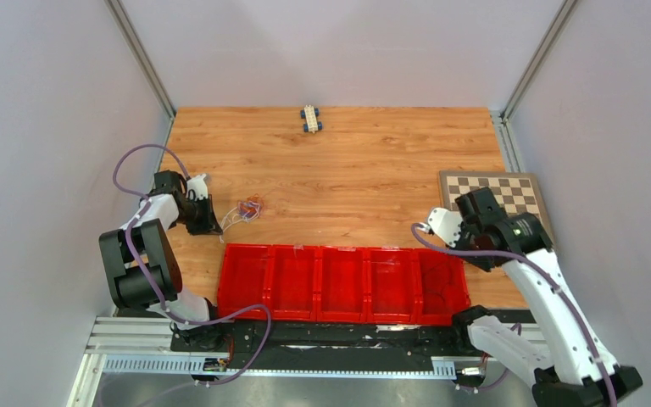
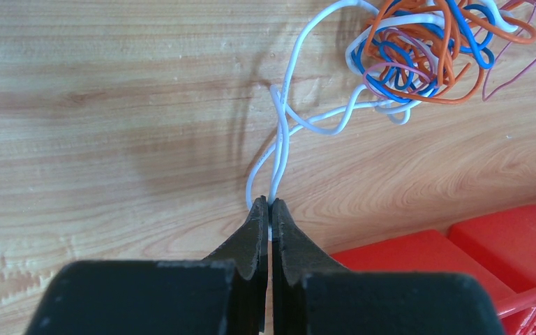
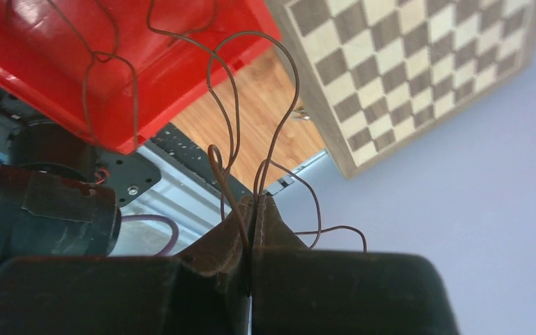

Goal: Untangle the cables

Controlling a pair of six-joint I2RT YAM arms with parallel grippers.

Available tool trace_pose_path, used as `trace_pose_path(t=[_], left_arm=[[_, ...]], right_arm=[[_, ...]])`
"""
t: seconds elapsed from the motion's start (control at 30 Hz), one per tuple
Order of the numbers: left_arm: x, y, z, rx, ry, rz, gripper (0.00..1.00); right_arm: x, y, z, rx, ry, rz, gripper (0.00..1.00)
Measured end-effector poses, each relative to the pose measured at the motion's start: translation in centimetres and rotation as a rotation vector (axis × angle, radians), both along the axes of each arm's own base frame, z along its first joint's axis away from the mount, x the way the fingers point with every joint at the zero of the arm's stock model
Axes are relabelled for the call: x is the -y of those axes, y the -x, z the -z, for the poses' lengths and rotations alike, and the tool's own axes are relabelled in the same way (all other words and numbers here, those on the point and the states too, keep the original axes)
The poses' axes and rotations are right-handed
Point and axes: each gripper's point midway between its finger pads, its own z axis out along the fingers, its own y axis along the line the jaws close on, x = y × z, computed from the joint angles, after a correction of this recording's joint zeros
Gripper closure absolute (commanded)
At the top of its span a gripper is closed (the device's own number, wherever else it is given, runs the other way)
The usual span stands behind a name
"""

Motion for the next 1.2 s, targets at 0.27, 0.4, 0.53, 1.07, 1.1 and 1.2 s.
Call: trace_pose_path(t=[0.27, 0.4, 0.53, 1.07, 1.1, 1.2], left_arm=[[0.0, -0.1, 0.0, 0.003, -0.001, -0.001, 1.0], [0.0, -0.1, 0.0, 0.004, -0.001, -0.001, 1.0], [0.0, -0.1, 0.0, 0.004, -0.001, -0.001, 1.0], [0.0, -0.1, 0.0, 0.002, -0.001, -0.001, 1.0], [0.0, 0.0, 0.0, 0.002, -0.001, -0.001, 1.0], [0.0, 0.0, 0.0, 0.0, -0.001, -0.001, 1.0]], right_arm=[[-4.5, -0.5, 4.0, -0.234, -0.014, -0.106, 1.0], [-7.8, 0.0, 5.3, -0.315, -0.098, -0.143, 1.0], [-10.3, -0.2, 5.8, -0.334, -0.209, -0.159, 1.0], [-12.3, -0.5, 8.6, -0.323, -0.388, -0.191, 1.0], [-11.9, -0.3, 8.8, -0.321, -0.387, -0.185, 1.0], [-10.8, 0.2, 9.4, -0.303, -0.385, -0.176, 1.0]])
